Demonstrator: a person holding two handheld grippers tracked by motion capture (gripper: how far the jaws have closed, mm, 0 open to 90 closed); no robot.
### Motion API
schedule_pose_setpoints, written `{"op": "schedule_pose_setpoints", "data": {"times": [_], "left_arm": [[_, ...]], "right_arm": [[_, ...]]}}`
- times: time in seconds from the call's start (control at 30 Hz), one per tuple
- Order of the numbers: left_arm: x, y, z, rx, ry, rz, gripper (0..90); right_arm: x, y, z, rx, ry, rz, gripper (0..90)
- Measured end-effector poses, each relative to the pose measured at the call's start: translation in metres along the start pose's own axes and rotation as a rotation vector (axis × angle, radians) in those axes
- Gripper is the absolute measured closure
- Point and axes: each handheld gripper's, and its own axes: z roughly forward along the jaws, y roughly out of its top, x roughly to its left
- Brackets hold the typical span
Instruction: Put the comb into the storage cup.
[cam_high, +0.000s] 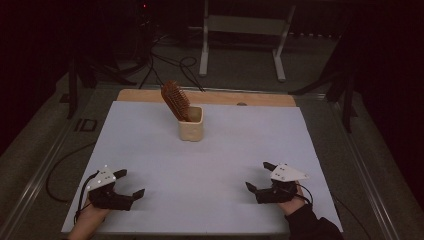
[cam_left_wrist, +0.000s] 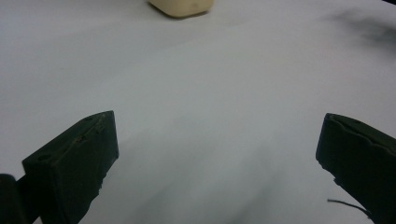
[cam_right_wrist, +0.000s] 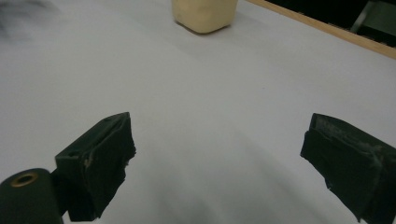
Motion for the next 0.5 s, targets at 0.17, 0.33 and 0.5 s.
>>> {"op": "schedule_pose_setpoints", "data": {"times": [0.17, 0.33, 0.5], "left_arm": [[0.001, -0.0068, -0.0056, 0.006, 0.024, -0.012, 0.1], [0.0001, -0.008, -0.0093, -0.019, 0.059, -0.012, 0.1], [-0.0042, -0.0053, -0.0115, -0.034, 0.054, 0.005, 0.1]], "right_arm": [[-0.0001, 0.0001, 0.0006, -0.001, -0.003, 0.003, 7.8], [-0.0014, -0.0003, 0.0011, -0.001, -0.006, 0.004, 7.8], [-0.0015, -0.0001, 0.0014, -0.005, -0.007, 0.0, 7.8]]}}
